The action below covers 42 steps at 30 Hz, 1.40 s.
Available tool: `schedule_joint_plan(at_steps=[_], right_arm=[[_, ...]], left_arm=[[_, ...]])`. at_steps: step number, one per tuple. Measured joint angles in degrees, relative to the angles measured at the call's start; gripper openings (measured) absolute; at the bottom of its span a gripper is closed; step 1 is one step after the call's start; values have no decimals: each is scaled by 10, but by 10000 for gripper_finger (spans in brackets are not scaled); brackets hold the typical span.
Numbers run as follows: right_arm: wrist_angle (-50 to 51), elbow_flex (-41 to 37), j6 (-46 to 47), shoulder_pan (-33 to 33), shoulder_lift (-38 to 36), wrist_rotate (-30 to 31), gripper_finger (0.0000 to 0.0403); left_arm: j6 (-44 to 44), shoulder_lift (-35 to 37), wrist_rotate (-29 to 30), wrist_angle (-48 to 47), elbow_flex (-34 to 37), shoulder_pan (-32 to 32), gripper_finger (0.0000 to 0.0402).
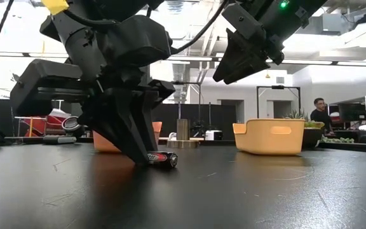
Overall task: Sort batteries
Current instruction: Put the silver battery into the orange bin
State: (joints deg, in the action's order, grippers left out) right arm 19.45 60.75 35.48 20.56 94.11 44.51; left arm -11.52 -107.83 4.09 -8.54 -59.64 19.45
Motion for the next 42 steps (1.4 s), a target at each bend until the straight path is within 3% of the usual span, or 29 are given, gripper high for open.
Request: schedule_joint_plan(at_steps=[18,27,36,42], right_arm=[[-1,0,-10,9,0,18,223],[-1,0,-11,8,0,19,223],[-7,3,-11,8,0,21,223],[-21,3,-15,8,0,21,223]], left_arm=[[39,50,83,-52,4,18,40],[19,145,114,-51,16,16,40],[84,292,165,-41,140,-57,40],[107,324,174,-49,170,-116,40]])
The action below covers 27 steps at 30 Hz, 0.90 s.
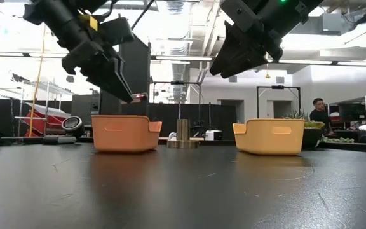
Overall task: Sort batteries
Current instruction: Put the silver battery into the orange bin, then return to Home Position
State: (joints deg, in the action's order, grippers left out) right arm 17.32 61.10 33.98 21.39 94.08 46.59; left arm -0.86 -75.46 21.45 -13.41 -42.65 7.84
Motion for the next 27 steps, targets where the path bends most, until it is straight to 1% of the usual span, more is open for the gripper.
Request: schedule_joint_plan(at_steps=[3,4,7,10,12,14,17,21,24,27], right_arm=[[1,0,-1,0,0,0,223],[1,0,-1,0,0,0,223],[1,0,-2,0,0,0,223],[1,0,-2,0,0,0,223],[1,0,-5,0,0,0,223],[1,0,-8,0,0,0,223],[2,0,-13,3,0,0,223],[-14,0,-38,9,0,7,223],[-60,0,-93,22,0,24,223],[-120,0,-171,40,0,25,218]], left_arm=[[17,1,3,3,4,-17,43],[23,1,11,3,4,-21,57],[32,1,34,3,5,-26,127],[31,1,39,-4,5,-25,202],[31,1,39,-4,5,-25,239],[35,1,39,-6,5,-25,263],[45,19,36,-5,5,-16,275],[42,63,37,9,5,18,268],[39,106,64,13,5,52,251],[40,151,84,22,12,81,220]])
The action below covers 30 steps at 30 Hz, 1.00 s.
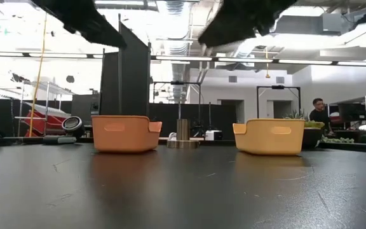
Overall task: Sort batteries
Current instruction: Return to Home Position
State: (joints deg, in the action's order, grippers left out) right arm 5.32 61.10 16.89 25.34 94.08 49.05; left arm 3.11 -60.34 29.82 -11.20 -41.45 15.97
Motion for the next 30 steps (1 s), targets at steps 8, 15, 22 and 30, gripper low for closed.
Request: schedule_joint_plan(at_steps=[8,15,22,30], right_arm=[[-134,-43,-164,29,-4,-71,88],[-327,-182,-228,23,-85,-149,14],[-466,-382,-240,45,-257,-151,3],[-582,-557,-244,33,-400,-151,1]], left_arm=[[-9,153,-10,176,169,62,63],[-6,274,3,229,268,113,2],[-57,363,50,207,292,146,1],[-41,420,51,126,295,144,0]])
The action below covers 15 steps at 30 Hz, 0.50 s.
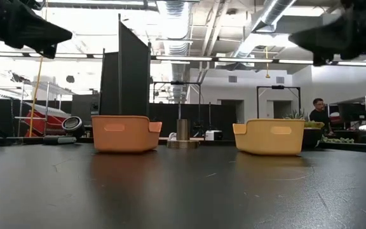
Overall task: Sort batteries
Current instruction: Return to Home Position
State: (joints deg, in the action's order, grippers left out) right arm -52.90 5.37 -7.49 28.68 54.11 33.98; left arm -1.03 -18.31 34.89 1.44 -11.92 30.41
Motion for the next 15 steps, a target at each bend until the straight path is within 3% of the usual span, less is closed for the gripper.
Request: schedule_joint_plan(at_steps=[6,15], right_arm=[[14,-49,-24,-16,-76,-10,0],[153,-49,-13,-25,-188,-19,0]], left_arm=[[2,5,-15,3,16,0,0],[-4,45,-32,103,111,-12,0]])
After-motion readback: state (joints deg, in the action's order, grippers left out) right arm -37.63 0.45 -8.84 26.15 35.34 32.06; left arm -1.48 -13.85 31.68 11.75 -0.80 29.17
